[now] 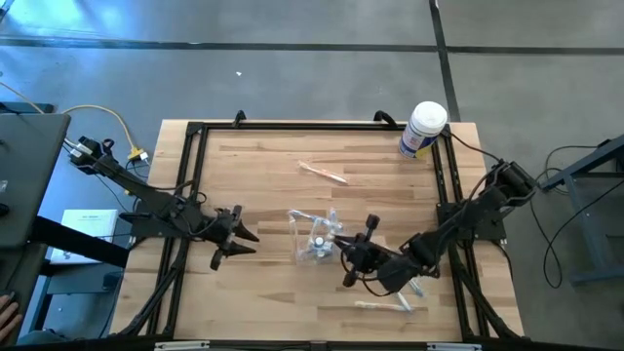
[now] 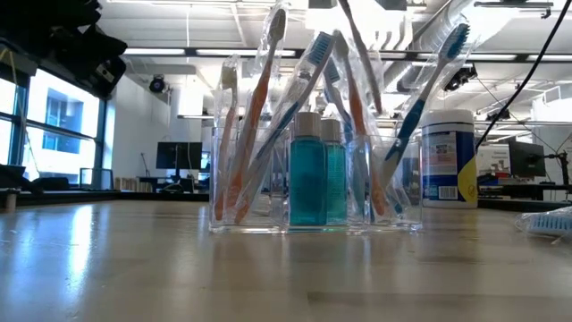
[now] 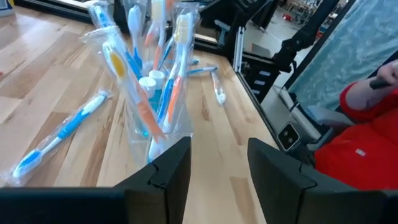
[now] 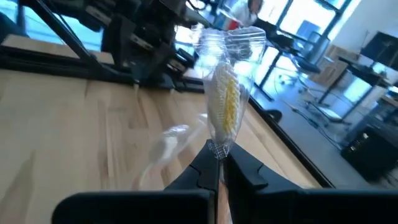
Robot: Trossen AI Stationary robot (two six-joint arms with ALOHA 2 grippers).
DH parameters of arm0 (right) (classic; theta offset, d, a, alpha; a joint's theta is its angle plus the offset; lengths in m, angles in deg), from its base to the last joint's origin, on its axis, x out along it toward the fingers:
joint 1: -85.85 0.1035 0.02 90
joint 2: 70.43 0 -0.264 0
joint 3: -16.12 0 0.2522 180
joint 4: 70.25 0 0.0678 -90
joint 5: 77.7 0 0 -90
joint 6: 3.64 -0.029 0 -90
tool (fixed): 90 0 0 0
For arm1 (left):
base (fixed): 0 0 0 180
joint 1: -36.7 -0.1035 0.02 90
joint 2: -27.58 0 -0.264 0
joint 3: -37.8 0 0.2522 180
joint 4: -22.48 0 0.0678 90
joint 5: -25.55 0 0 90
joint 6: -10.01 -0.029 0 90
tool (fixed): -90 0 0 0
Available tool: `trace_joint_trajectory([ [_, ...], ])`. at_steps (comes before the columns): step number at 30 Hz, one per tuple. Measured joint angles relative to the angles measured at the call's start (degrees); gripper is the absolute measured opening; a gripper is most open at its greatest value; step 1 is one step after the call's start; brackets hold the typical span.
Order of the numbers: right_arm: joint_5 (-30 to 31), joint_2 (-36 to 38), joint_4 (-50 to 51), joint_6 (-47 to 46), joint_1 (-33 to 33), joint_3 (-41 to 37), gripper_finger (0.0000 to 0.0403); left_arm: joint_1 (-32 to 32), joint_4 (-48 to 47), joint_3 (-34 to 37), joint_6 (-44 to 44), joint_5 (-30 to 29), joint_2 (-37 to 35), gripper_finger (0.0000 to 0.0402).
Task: Pick & Place toothbrushing station
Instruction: Put the orange toothbrush into the transparent organizer
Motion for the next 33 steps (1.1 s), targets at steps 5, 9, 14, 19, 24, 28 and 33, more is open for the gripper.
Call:
trace_joint_trajectory([
  [5, -0.88, 0.00, -13.94, 4.72, -0.20, -5.54, 0.0004, 0.00, 4.12, 0.00, -0.07, 0.08, 3.24, 0.0155],
  [9, -2.71, 0.00, -19.65, 3.10, -0.48, -9.81, 0.0004, -0.02, 6.43, 0.00, -0.07, 0.08, 5.05, 0.0155],
  [14, 0.16, 0.00, -20.80, -1.70, 0.19, -13.37, 0.0004, 0.00, 8.20, 0.00, -0.07, 0.07, 6.66, 0.0155],
  [19, 2.98, 0.00, -21.23, -4.07, 1.89, -14.35, 0.0004, -0.02, 8.62, 0.00, -0.16, 0.03, 6.96, 0.0155],
  [24, 3.96, 0.00, -21.08, -10.17, 2.12, -14.50, 0.0004, 0.00, 10.07, 0.00, -1.66, 0.01, 6.96, 0.0155],
  [28, 7.59, 0.00, -17.62, -14.84, 2.62, -14.50, 0.0004, 0.00, 10.00, -0.02, -1.66, -0.03, 6.96, 0.0155],
  [33, 9.03, 0.00, -9.79, -24.87, 3.05, -14.50, 0.0004, -0.02, 9.92, -0.02, -1.66, -0.03, 6.96, 0.0155],
])
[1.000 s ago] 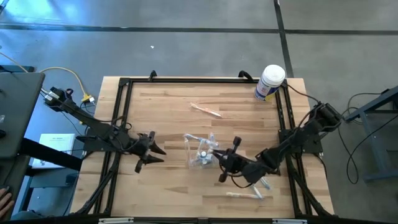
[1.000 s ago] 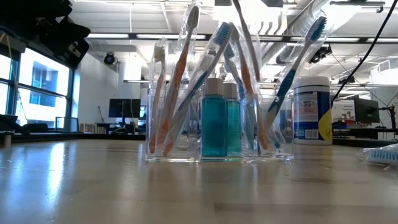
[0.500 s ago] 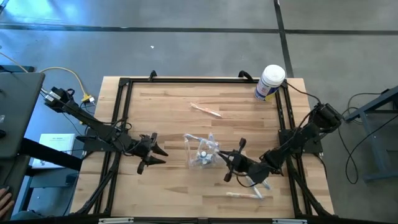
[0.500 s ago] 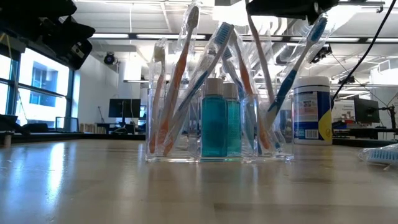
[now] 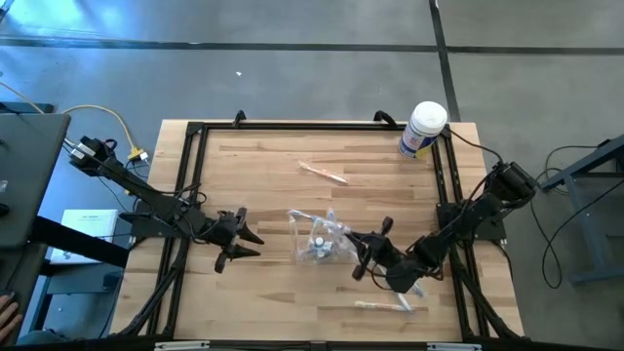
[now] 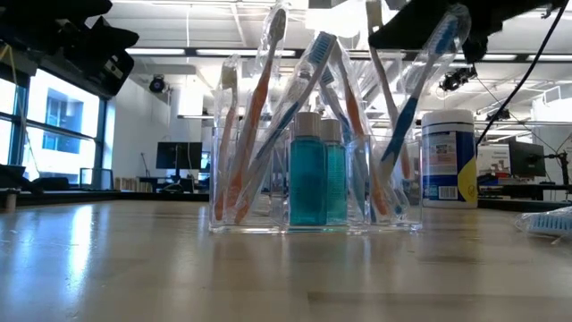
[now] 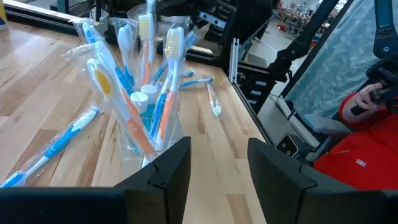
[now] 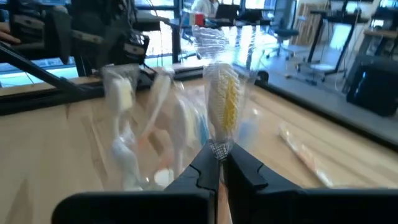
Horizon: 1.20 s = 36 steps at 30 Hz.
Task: Pick & Place toothbrushing station
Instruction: Put the orange toothbrush into the transparent organizer, then put the blue toothbrush into the transparent organizer
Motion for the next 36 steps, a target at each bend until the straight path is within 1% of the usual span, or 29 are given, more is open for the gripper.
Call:
trace_joint_trajectory([
  [3, -0.02, 0.00, 3.71, -5.28, -0.02, 0.00, 0.0004, 0.02, -0.04, 0.02, -0.02, 0.00, 0.00, 0.0155],
  [6, -0.11, 0.00, 5.09, -7.41, -0.02, 0.00, 0.0005, 0.02, -0.04, 0.02, -0.02, 0.00, 0.00, 0.0155],
  [11, -2.18, -1.29, 7.24, -11.33, -0.02, 0.00, 0.0006, 0.02, -0.04, 0.01, -0.02, 0.00, 0.00, 0.0155],
  [17, -2.66, -2.27, 7.13, -11.38, -0.76, 0.00, 0.0006, 0.02, -0.04, 0.00, -0.02, 0.02, 0.00, 0.0155],
  [21, -6.36, -2.27, 7.04, -7.46, -2.06, 0.00, 0.0014, 0.01, -0.04, 0.01, -0.04, 0.00, 0.00, 0.0155],
  [23, -8.08, -2.27, 7.09, -6.73, -2.49, 0.00, 0.0030, 0.01, -0.04, 0.01, -0.04, 0.00, 0.00, 0.0155],
  [25, -8.66, -2.27, 7.31, -6.61, -2.73, 0.00, 0.0054, 0.02, -0.04, 0.02, -0.04, 0.00, 0.00, 0.0155],
  [31, -8.30, -1.15, 7.28, -3.76, -2.66, 0.00, 0.0157, 0.02, -0.04, 0.00, 0.00, 0.00, 0.00, 0.0155],
  [34, -7.98, 0.73, 7.09, -1.41, -2.20, 0.00, 0.0206, 0.00, -0.07, 0.01, 0.02, 0.00, 0.00, 0.0155],
  [36, -7.95, 2.12, 7.07, 1.39, -1.63, 0.00, 0.0231, 0.00, -0.03, 0.01, 0.02, -0.35, 0.00, 0.0155],
])
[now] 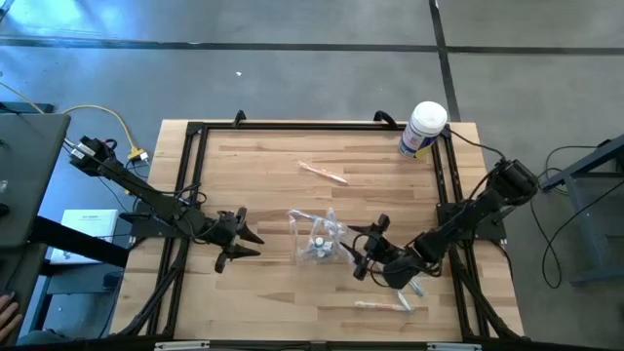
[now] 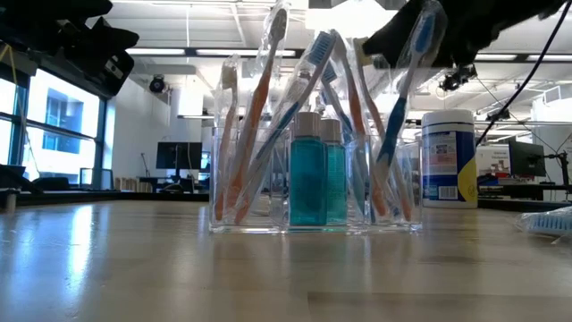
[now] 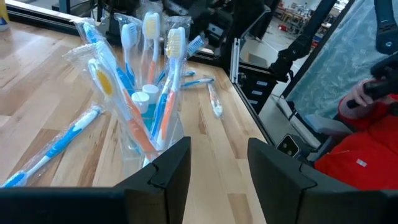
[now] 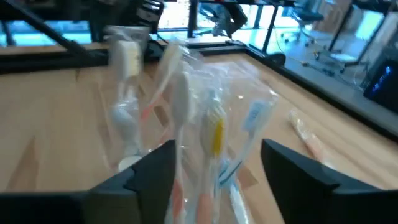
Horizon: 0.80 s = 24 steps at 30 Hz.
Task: Pick & Place toothbrushing station
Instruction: Put the blue toothbrush into the transparent organizer
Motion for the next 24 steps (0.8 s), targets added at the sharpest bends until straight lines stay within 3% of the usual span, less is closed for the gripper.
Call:
trace_joint_trajectory([
  [6, 0.01, 5.67, -0.32, 4.70, 2.31, 0.00, 0.0269, -1.69, 1.67, -0.01, -1.65, -10.42, -0.02, 0.0155],
  [9, 0.01, 8.56, -1.02, 6.12, 3.55, 0.00, 0.0269, -4.84, 0.48, -0.01, -3.70, -12.13, -0.02, 0.0155],
  [17, -0.20, 12.16, -1.79, 7.67, 6.95, 0.00, 0.0264, -17.79, -3.02, -0.01, -7.03, -3.40, 2.05, 0.0154],
  [24, -1.35, 12.37, -2.43, 7.61, 7.24, 0.00, 0.0263, -25.07, 6.32, -0.04, -15.54, 4.67, 15.02, 0.0154],
])
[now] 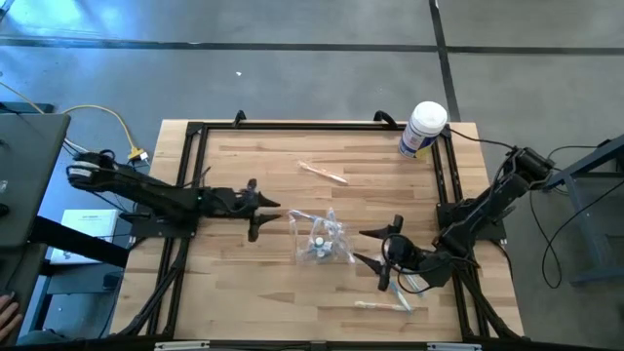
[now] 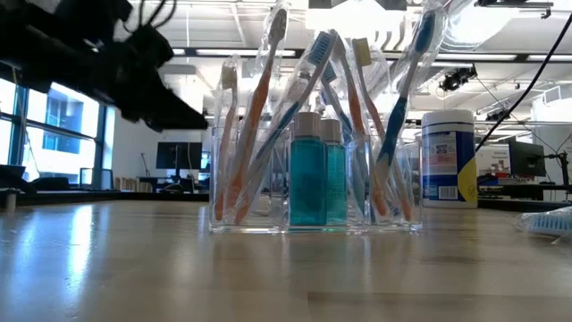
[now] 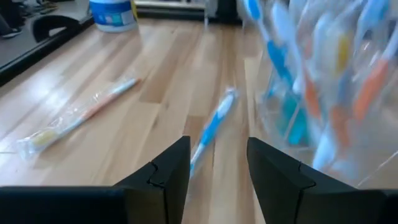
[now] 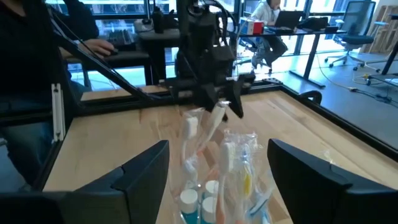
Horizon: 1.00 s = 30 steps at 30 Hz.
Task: Pick & Place toothbrushing station
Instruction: Put the blue toothbrush into the transparent organizer
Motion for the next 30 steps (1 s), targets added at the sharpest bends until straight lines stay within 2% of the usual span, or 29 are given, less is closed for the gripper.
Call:
trace_joint_trajectory([
  [5, -2.27, 0.00, -0.06, -0.11, 0.02, 0.00, 0.0263, -2.97, 7.67, -0.02, -4.15, 1.27, 9.97, 0.0154],
  [9, -2.27, 0.00, -0.14, -0.11, 0.00, 0.00, 0.0263, -6.24, 13.55, -0.02, -4.95, 5.94, 16.68, 0.0154],
  [13, -2.30, 0.00, -0.14, -0.13, 0.00, 0.00, 0.0263, -9.76, 19.73, 0.01, -5.90, 8.19, 22.61, 0.0154],
  [18, -2.30, 0.00, -0.20, -0.13, 0.00, 0.00, 0.0263, -13.32, 29.70, -0.02, -6.95, 15.00, 29.02, 0.0154],
  [22, -2.32, 0.00, -1.10, -0.14, 0.00, 0.00, 0.0263, -15.24, 34.00, -0.06, -7.43, 15.60, 34.87, 0.0154],
  [30, -2.31, 0.00, -3.00, -0.15, -0.06, 0.00, 0.0263, -17.07, 45.03, -0.38, -5.69, 22.20, 44.97, 0.0154],
])
